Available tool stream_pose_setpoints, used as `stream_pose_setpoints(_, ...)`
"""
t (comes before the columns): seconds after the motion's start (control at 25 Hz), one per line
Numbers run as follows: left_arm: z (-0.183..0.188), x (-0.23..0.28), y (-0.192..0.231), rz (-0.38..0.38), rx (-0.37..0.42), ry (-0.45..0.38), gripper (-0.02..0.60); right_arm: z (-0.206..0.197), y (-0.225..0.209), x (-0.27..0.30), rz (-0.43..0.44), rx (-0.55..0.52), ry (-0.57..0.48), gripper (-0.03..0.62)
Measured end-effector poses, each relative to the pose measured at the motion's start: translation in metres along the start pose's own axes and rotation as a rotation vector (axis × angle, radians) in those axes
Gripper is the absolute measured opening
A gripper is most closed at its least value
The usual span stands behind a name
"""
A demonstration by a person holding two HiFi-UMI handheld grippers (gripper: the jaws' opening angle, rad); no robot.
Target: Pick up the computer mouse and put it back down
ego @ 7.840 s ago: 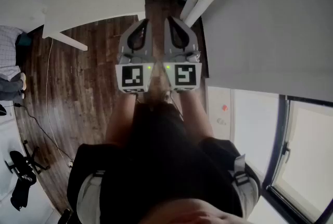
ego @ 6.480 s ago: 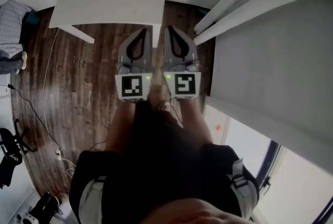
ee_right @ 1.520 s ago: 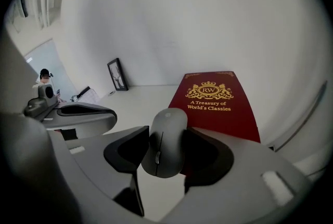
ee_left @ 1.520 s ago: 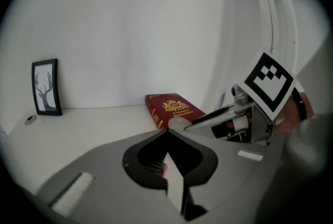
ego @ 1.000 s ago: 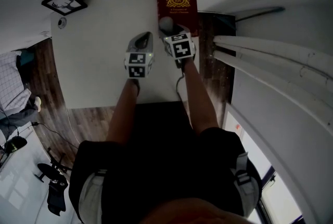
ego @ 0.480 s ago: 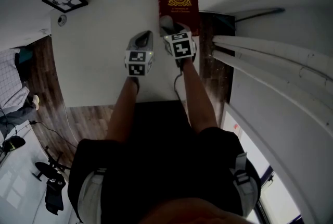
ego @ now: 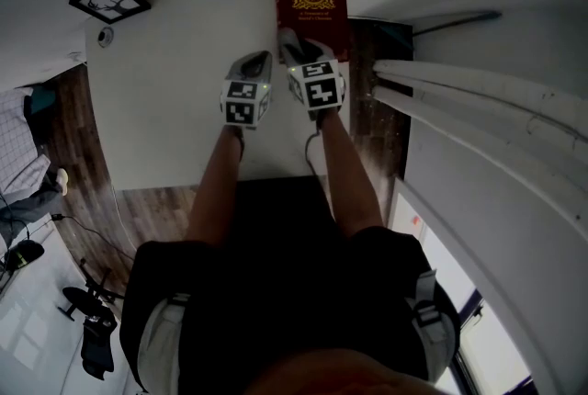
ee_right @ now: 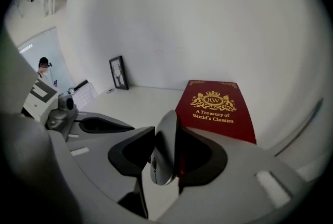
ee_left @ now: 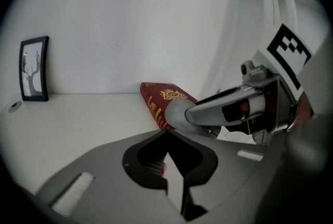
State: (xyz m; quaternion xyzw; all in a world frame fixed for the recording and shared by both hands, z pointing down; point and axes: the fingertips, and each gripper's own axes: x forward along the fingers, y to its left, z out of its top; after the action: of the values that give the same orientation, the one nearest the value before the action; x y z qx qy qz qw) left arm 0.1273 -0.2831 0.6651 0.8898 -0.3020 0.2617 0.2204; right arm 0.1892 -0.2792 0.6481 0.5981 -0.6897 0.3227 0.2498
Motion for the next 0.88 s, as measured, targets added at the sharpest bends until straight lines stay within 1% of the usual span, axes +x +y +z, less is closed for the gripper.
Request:
stream_pose_setpoints(0.2,-0.009,0.018,-0.007,-0.042,0.008,0.052,0.002,0.001,0.003,-0.004,0.023,-0.002,-0.004,0.161)
stream_pose_setpoints(0.48,-0.012,0.032,-0.011,-0.061,0.006,0.076,0.002,-0.001,0.007,-0.007,0.071,-0.015,-0.003,0.152)
stream_pose_setpoints(0.6,-0.019,0.035,-0.01,-0.066,-0.013,0.087,0.002,0.003,0.012,-0.008,0.125,-0.012,-0.005,0.143)
stream_pose_setpoints(0.68,-0.02,0.036,-0.009,-0.067,-0.017,0.09,0.002,-0.001,0.013,-0.004,0.167,-0.004,0.029,0.146)
stream_pose_setpoints(0.72,-0.02,0.037,-0.009,-0.065,-0.016,0.091,0.001,-0.005,0.015,-0.001,0.184,-0.009,0.06,0.157)
stream_pose_setpoints(0.76,-0.021,0.037,-0.009,-0.064,-0.014,0.093,0.0,-0.011,0.016,0.002,0.196,-0.024,0.091,0.186)
stream_pose_setpoints(0.8,-0.021,0.037,-0.01,-0.063,-0.012,0.095,0.001,-0.016,0.017,0.005,0.203,-0.041,0.112,0.189)
stream_pose_setpoints(0.88,-0.02,0.038,-0.01,-0.066,-0.009,0.097,0.0,-0.02,0.018,0.008,0.211,-0.039,0.111,0.164)
